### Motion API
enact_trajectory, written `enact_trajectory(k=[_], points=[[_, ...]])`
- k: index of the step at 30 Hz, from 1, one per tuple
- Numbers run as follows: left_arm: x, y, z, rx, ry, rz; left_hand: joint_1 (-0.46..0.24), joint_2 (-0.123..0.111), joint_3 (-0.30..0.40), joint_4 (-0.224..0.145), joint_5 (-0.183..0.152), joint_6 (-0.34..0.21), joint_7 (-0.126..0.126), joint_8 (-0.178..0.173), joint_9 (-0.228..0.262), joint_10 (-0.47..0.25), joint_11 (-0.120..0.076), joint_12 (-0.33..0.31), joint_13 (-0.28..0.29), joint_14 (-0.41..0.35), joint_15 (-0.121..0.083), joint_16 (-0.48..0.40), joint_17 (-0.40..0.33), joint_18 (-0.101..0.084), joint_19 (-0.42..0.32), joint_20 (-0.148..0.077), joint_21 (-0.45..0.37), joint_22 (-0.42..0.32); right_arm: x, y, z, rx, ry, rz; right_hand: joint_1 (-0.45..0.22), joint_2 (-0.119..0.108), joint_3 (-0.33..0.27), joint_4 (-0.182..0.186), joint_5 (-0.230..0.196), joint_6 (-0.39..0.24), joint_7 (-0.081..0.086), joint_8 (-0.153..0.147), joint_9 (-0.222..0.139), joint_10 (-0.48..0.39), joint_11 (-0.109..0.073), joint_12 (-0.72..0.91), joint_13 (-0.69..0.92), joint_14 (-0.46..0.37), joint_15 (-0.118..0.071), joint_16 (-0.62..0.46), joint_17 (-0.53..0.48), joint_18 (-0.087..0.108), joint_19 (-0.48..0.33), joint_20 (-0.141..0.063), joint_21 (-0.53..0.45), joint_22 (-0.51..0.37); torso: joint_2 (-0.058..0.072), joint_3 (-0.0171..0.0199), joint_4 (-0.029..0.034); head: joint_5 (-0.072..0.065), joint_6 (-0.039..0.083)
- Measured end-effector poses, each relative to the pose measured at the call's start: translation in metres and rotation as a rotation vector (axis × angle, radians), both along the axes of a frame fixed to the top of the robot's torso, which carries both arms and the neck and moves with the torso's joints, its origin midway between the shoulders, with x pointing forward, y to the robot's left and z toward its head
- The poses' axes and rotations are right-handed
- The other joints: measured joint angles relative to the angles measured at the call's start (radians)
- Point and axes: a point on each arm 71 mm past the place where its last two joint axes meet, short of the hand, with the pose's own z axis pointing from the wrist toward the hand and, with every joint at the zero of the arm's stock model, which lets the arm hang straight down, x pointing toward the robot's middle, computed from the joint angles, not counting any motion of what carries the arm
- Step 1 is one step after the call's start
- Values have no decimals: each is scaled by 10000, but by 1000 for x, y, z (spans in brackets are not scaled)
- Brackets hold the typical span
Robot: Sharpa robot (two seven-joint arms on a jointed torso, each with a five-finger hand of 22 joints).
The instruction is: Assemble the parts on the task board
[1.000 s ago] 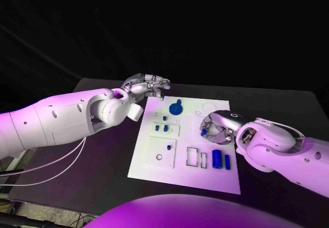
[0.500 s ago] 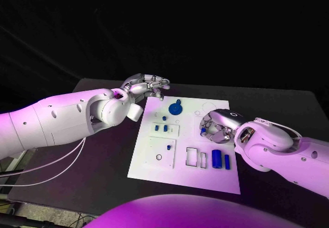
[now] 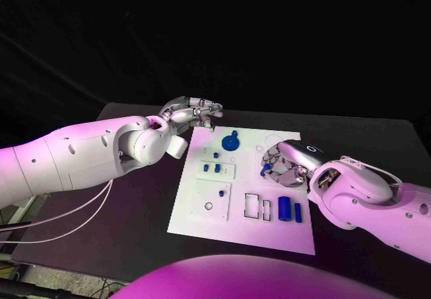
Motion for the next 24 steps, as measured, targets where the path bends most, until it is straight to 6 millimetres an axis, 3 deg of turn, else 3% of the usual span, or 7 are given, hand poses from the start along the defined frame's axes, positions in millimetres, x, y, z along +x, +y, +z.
enact_trajectory(k=[6, 12, 24], points=[[1, -1, 0, 1, 1, 0, 0, 0, 0, 0, 0, 0, 0, 0, 0, 0, 0, 0, 0, 0, 0, 0, -1, 0, 0, 0, 0, -10, -9, 14, 16, 473, -300, 388, 1, 0, 0, -1, -1, -17, -15, 56, 1, -1, 1, -1, 20, 0, 0, 0, 0, 0, 0, 0, 41, 0, -1, -8, 7, 16, 0], [2, -1, -1, 1, 4, -1, 0, 0, 0, 0, 0, 0, 0, 0, 0, 0, 0, 0, 0, 0, 0, 0, -1, 0, 0, 0, 0, -10, -22, 47, 21, 965, -326, 1165, 1, -1, 29, -30, 27, -22, -16, 61, 1, -1, 2, -1, 23, 0, 0, -1, 0, 0, -1, 0, 41, 8, 1, -3, 0, 86, 0], [3, -7, -2, -48, 11, -110, 0, 0, 0, 0, 0, 0, 0, 0, 0, 0, 0, 0, 0, 0, 0, 0, -2, 0, 0, 0, 1, -9, -48, 102, -6, 1472, 382, 2401, -1, -3, 29, -31, 27, -53, -17, 59, 3, -2, 3, -17, 22, 0, 1, -1, -19, 0, -2, 1, 40, 7, 21, -9, 26, 206, 0]])
